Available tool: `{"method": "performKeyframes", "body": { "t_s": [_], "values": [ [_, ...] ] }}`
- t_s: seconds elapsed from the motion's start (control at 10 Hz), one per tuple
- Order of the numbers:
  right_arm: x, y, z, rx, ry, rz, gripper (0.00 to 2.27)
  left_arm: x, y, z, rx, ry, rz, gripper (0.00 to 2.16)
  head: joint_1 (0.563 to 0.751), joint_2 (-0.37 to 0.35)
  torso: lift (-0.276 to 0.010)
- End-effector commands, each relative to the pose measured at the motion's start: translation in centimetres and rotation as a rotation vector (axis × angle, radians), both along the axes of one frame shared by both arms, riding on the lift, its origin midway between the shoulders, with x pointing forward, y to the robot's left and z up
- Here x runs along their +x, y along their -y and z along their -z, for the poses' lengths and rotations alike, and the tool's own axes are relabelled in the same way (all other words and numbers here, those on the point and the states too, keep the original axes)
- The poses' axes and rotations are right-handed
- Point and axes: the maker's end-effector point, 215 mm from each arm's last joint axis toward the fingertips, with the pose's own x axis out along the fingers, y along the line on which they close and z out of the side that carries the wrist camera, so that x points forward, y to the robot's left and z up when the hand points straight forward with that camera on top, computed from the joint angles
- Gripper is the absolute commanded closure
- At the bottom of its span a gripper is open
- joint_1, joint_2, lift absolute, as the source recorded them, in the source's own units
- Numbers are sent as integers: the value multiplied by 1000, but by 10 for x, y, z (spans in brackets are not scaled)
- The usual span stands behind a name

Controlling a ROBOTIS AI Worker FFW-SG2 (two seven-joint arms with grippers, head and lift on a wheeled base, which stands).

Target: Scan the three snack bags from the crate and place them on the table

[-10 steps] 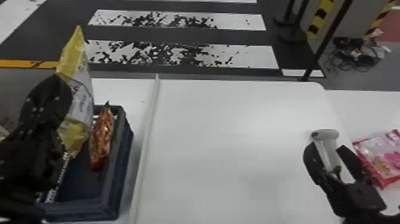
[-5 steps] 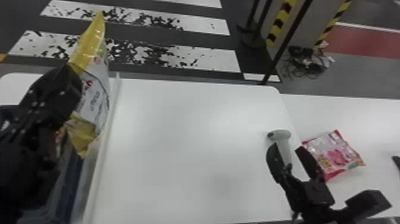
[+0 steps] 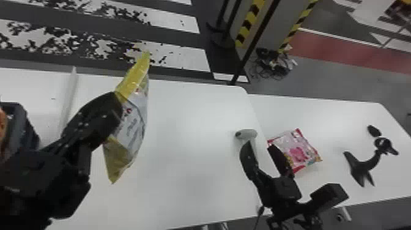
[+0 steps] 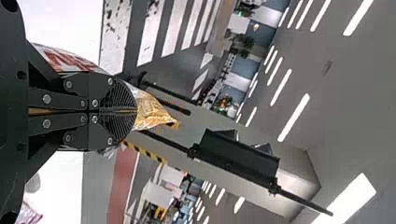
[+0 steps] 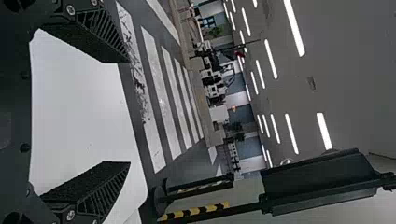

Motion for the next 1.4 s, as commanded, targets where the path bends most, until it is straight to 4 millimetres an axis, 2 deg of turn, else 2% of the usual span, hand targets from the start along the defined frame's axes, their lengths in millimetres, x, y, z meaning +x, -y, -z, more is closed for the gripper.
{"method": "performKeyframes", "body": {
  "t_s": [0.0,0.2,0.3,0.6,0.7,0.8,0.9,1.1,1.3],
  "values": [
    [2,5,-3,-7,5,7,113,8,26,29,-69,-70,95,2148,695,-350,-62],
    [3,11,-4,-12,4,14,113,16,57,58,-178,-119,240,2145,695,-350,-62],
    [3,14,-4,-16,3,18,113,16,80,82,-237,-187,319,2148,695,-350,-62],
    [3,20,-3,-21,-2,29,113,18,116,131,-368,-304,478,2148,695,-350,-62],
    [3,20,-3,-21,-2,29,113,20,122,145,-379,-324,510,2145,695,-350,-62],
    [15,12,0,-14,-19,9,113,19,122,162,-395,-365,526,2148,695,-350,-62],
    [26,4,3,-10,-28,-11,113,22,113,185,-390,-397,519,2148,695,-350,-62],
    [25,4,7,-8,-37,-12,113,35,108,213,-353,-432,515,2148,695,-350,-62],
    [28,4,9,-10,-37,-13,113,51,108,224,-302,-435,524,2148,695,-350,-62]
  ]
}}
